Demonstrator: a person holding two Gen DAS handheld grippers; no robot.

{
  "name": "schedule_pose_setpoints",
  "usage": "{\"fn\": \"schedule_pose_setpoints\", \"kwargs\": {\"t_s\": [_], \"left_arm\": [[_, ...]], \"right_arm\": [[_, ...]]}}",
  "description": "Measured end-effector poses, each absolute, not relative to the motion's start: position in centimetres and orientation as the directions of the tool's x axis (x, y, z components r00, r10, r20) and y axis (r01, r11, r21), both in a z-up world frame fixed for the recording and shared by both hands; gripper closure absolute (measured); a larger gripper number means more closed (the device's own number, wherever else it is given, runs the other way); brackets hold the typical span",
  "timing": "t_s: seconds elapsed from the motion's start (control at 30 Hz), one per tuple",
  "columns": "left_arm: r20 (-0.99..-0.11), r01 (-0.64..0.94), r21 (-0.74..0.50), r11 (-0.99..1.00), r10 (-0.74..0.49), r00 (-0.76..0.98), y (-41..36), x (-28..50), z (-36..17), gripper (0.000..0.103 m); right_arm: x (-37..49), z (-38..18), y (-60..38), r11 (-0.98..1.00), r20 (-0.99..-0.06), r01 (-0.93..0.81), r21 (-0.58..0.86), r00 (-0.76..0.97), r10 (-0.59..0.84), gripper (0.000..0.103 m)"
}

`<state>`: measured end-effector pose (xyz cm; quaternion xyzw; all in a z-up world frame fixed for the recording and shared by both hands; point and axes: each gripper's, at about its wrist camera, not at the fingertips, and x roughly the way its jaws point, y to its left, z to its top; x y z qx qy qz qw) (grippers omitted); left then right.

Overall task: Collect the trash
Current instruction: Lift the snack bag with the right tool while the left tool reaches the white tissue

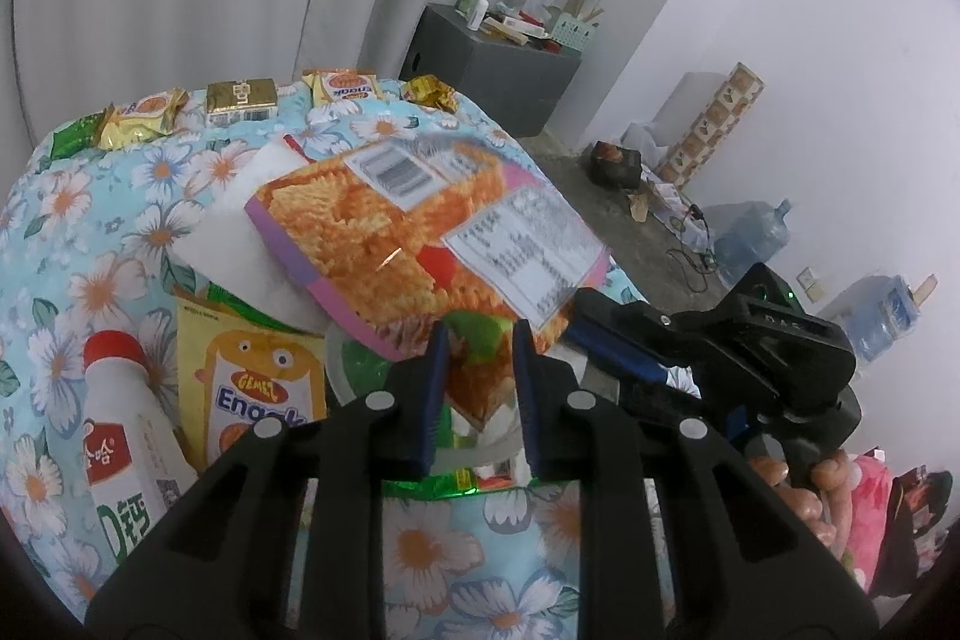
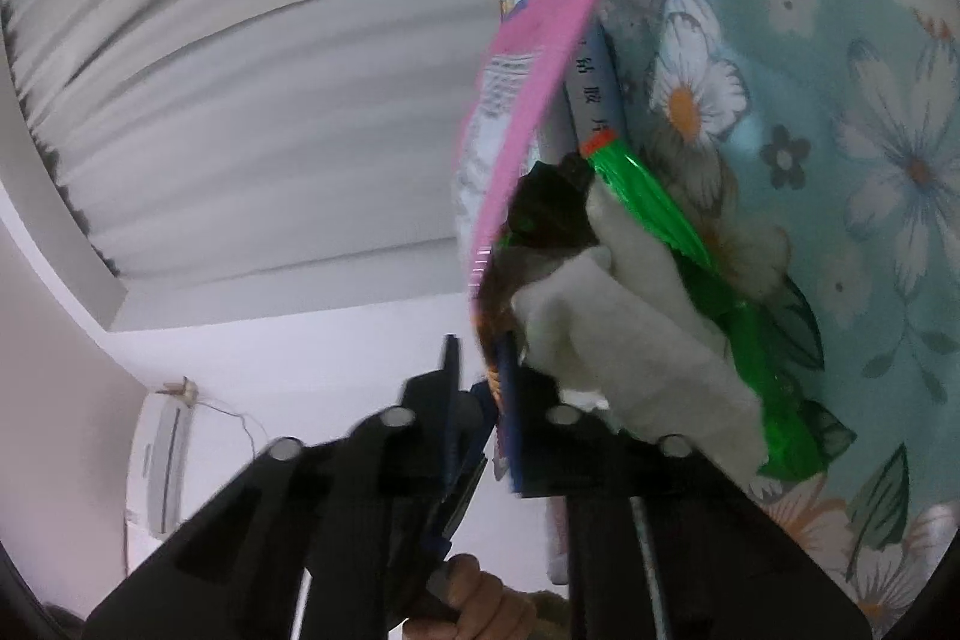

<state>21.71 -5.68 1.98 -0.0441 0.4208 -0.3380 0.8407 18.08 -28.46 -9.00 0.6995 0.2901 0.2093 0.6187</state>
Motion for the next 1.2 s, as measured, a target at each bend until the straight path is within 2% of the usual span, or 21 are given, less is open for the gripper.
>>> {"fn": "schedule_pose_setpoints", "kwargs": {"t_s": [0.13, 0.37, 0.57, 0.67, 0.8, 0.9, 1.03, 1.2], "left_arm": [[-0.610, 0.550, -0.361, 0.753, -0.637, 0.471, -4.3, 20.1, 3.7, 0.084], [-0.534, 0.581, -0.286, 0.762, -0.630, 0.564, -2.2, 16.5, 7.2, 0.084], [-0.495, 0.595, -0.278, 0.754, -0.644, 0.584, -0.9, 13.7, 9.4, 0.084], [-0.492, 0.619, -0.276, 0.735, -0.662, 0.566, -1.2, 12.3, 9.6, 0.084], [-0.526, 0.663, -0.283, 0.693, -0.690, 0.497, -2.9, 10.4, 8.2, 0.084], [-0.596, 0.681, -0.292, 0.672, -0.684, 0.419, -4.7, 9.4, 5.2, 0.084], [-0.695, 0.663, -0.345, 0.664, -0.656, 0.295, -7.0, 9.0, -0.1, 0.084], [-0.751, 0.627, -0.359, 0.691, -0.613, 0.245, -7.9, 9.4, -3.8, 0.084]], "right_arm": [[18.4, -7.6, -28.4, -0.058, -0.021, 0.080, 0.995, 0.744, 0.668, 0.098], [16.8, -4.1, -29.6, -0.035, 0.067, -0.060, 0.998, 0.732, 0.678, 0.099], [12.5, -1.9, -31.0, 0.006, 0.087, -0.130, 0.992, 0.695, 0.714, 0.099], [10.1, -1.9, -31.2, 0.018, 0.084, -0.154, 0.988, 0.627, 0.775, 0.099], [6.1, -2.8, -30.8, 0.070, 0.036, -0.168, 0.983, 0.556, 0.831, 0.099], [4.2, -4.5, -30.6, 0.103, -0.018, -0.131, 0.986, 0.533, 0.846, 0.098], [2.1, -7.9, -31.3, 0.205, -0.175, 0.013, 0.979, 0.572, 0.801, 0.094], [1.4, -11.2, -32.9, 0.176, -0.209, 0.117, 0.977, 0.648, 0.733, 0.086]]}}
